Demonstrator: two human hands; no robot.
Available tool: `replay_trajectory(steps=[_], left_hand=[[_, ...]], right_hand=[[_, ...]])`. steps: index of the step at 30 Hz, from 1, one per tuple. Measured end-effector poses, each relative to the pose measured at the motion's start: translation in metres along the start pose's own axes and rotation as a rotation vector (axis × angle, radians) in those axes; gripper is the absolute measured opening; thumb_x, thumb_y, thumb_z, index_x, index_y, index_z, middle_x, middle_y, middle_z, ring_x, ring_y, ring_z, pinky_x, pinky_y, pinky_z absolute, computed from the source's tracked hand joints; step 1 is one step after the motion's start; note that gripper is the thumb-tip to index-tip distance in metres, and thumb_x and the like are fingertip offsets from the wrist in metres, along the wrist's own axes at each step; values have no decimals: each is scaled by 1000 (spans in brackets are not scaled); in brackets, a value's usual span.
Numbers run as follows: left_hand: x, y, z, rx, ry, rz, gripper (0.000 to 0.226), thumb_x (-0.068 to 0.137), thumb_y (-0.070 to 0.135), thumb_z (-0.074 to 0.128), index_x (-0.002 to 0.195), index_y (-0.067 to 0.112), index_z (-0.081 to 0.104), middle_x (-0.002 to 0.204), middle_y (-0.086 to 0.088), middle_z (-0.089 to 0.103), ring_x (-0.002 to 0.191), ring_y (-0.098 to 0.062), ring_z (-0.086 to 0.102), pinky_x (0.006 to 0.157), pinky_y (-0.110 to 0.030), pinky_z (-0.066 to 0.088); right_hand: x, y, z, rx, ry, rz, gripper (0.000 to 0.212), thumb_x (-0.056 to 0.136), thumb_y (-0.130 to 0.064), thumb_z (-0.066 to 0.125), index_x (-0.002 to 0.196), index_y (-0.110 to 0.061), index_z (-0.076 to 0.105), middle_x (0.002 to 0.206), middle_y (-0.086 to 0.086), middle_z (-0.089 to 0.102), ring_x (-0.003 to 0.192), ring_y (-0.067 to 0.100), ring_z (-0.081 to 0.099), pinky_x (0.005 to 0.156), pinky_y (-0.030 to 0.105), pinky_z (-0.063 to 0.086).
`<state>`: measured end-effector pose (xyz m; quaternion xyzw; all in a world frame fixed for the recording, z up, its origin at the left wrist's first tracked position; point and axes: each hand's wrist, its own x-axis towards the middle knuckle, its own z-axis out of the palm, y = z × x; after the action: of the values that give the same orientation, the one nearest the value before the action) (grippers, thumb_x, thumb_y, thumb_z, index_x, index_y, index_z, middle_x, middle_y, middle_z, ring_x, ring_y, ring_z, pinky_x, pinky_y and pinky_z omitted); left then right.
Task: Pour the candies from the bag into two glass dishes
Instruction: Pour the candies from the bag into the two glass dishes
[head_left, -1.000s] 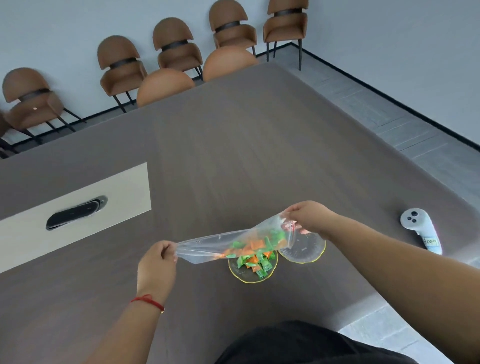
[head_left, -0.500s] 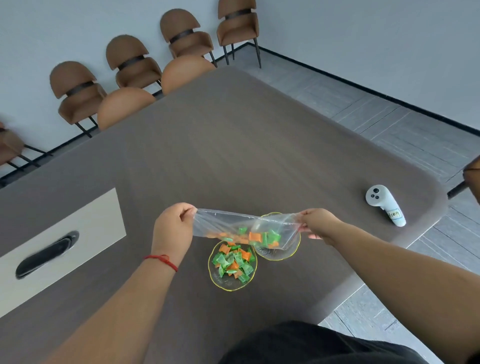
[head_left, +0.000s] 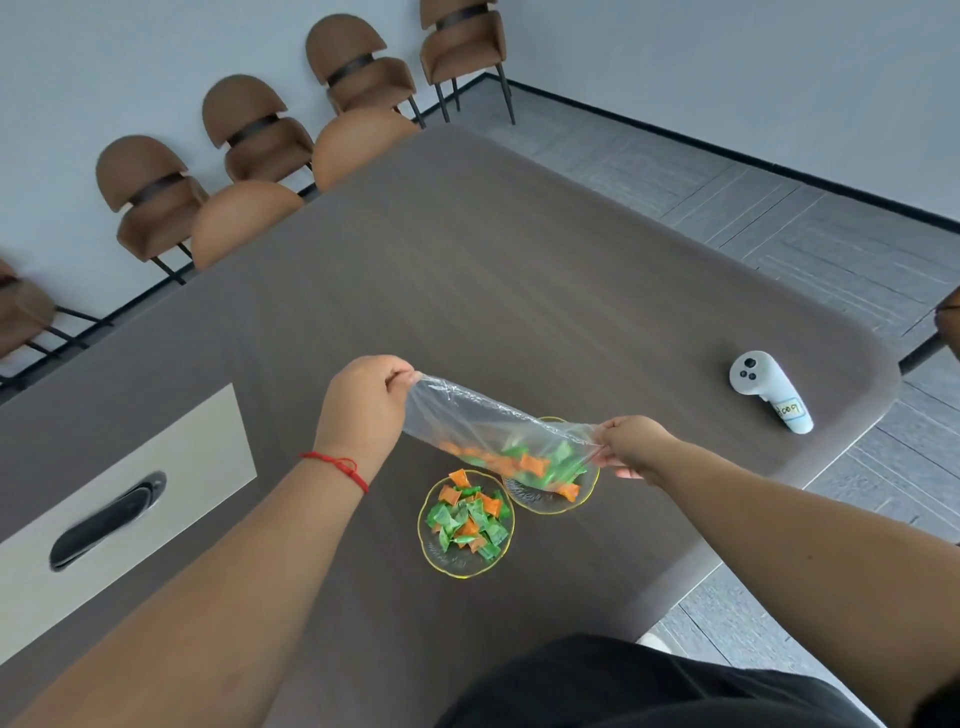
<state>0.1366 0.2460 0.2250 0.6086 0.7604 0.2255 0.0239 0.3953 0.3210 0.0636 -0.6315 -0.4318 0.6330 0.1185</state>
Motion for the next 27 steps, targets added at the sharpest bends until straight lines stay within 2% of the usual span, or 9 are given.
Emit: replay_trajectory(steps=[5,10,12,17,21,23,27], left_hand=[[8,8,1,36,-16,46,20,91,18,57,82,7,71,80,-6,71,77,-19,58,68,-27,39],[10,17,0,25,-4,86,21,91,20,59,81,7,71,78,-8,71,76,-20,60,69,-32,47],[11,23,-2,19,-3,117,23,91,23,58,78,8,70,74,-7,70,75,-22,61,69,-37,50],[14,45,-6,28,-8,198,32,92,26,55,68,7,63,60,-6,60,63,-21,53,58,-33,43],[18,59,-7,23,-6,227,30,91,27,55,69,10,65,58,1,57,62,-17,51,57,-30,40],[20,64,-6,27,-6,238,31,91,28,56,69,7,64,58,-2,57,62,-20,52,58,-32,42],[22,69,-4,22,-7,245,34,91,29,56,69,4,63,59,-9,60,62,-24,54,59,-39,46]], right_hand=[[-2,-6,1,-32,-38,84,27,97,-7,38,81,-18,56,78,-2,64,71,9,63,61,25,42],[3,-4,1,-54,-65,88,25,97,-6,42,81,-21,54,104,5,66,90,16,69,67,28,46],[4,-5,0,-74,-79,83,27,97,-4,43,80,-22,55,104,5,66,95,18,69,68,29,46],[5,-5,-2,-20,-57,106,20,96,-12,43,85,-17,59,87,1,66,73,11,67,59,24,43],[6,-5,-6,40,-42,135,16,94,-16,44,88,-16,59,85,5,69,76,17,68,56,23,42],[7,-5,-10,41,-31,139,16,93,-15,44,93,-15,60,87,6,70,76,17,69,56,22,41],[6,-5,-17,49,-16,148,18,94,-15,43,93,-15,61,78,5,69,66,13,66,57,22,41]])
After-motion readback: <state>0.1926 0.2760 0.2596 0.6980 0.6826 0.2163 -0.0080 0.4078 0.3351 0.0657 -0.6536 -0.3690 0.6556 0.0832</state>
